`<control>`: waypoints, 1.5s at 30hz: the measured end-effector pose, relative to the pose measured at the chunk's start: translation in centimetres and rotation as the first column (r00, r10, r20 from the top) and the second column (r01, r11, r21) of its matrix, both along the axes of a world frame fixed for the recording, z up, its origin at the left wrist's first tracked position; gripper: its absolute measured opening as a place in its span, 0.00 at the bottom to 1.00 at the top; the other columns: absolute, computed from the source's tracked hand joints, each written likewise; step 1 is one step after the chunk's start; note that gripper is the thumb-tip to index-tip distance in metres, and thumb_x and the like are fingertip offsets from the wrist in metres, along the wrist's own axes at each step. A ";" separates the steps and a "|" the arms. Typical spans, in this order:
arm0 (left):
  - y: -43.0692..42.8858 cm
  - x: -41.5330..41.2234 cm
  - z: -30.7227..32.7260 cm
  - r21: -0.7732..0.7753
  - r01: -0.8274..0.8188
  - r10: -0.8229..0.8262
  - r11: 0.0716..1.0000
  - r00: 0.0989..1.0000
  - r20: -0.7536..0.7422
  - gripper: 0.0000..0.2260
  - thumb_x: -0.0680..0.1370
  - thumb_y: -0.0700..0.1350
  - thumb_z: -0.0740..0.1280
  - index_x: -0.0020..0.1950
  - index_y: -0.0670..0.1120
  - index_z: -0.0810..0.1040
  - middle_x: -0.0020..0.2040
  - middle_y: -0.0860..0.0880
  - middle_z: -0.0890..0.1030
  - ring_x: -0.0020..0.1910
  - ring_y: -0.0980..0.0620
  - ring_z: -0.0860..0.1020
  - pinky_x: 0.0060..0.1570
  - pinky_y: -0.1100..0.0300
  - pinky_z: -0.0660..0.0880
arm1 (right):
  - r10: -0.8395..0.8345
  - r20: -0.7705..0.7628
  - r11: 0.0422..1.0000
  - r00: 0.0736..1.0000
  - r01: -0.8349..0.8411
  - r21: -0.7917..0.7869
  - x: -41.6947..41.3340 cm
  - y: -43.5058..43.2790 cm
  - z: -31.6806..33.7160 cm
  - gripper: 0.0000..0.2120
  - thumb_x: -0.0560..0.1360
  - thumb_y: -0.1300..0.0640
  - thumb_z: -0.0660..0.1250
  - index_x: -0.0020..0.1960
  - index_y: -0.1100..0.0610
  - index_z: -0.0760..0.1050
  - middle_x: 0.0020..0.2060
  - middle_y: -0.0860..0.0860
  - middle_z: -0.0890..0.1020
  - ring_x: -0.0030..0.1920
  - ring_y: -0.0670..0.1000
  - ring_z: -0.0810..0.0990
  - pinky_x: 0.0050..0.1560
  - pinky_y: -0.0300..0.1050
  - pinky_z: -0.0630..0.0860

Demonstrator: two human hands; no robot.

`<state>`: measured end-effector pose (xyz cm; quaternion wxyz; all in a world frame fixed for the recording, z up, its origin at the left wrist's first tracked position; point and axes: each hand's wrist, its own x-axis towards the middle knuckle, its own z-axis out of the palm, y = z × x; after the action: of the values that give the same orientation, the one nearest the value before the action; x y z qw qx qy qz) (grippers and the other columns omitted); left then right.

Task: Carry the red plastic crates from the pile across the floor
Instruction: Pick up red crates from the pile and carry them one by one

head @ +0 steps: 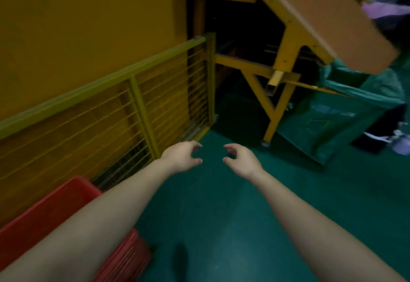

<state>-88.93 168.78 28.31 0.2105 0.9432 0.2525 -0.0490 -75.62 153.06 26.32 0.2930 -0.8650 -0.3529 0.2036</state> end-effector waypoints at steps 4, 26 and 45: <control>-6.3 8.6 1.2 0.029 0.135 -0.135 0.990 0.991 0.006 0.26 0.76 0.54 0.69 0.72 0.51 0.68 0.68 0.51 0.75 0.65 0.53 0.74 0.63 0.54 0.73 | -0.144 0.005 0.989 0.990 0.144 0.009 6.5 -8.4 0.7 0.24 0.75 0.52 0.68 0.70 0.49 0.70 0.67 0.47 0.76 0.67 0.48 0.73 0.66 0.46 0.70; -51.5 45.7 3.4 0.069 0.832 -0.834 0.550 0.552 0.000 0.25 0.76 0.56 0.67 0.72 0.54 0.67 0.67 0.55 0.75 0.63 0.53 0.75 0.58 0.56 0.74 | -0.823 0.083 0.562 0.562 0.827 -0.024 26.5 -58.0 2.9 0.29 0.72 0.51 0.70 0.72 0.51 0.69 0.68 0.49 0.75 0.68 0.49 0.72 0.66 0.47 0.71; -88.2 72.6 5.7 0.078 0.994 -0.996 0.071 0.067 0.058 0.25 0.76 0.56 0.67 0.71 0.55 0.68 0.66 0.56 0.75 0.63 0.55 0.75 0.58 0.57 0.73 | -0.983 0.183 -0.002 -0.002 1.000 0.002 42.5 -89.0 6.4 0.32 0.70 0.49 0.71 0.72 0.50 0.67 0.70 0.51 0.72 0.70 0.52 0.70 0.67 0.50 0.69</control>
<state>-16.33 80.59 33.98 0.1242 0.8651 -0.4678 -0.1320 -33.09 64.10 32.75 0.2707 -0.8894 0.3554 -0.0973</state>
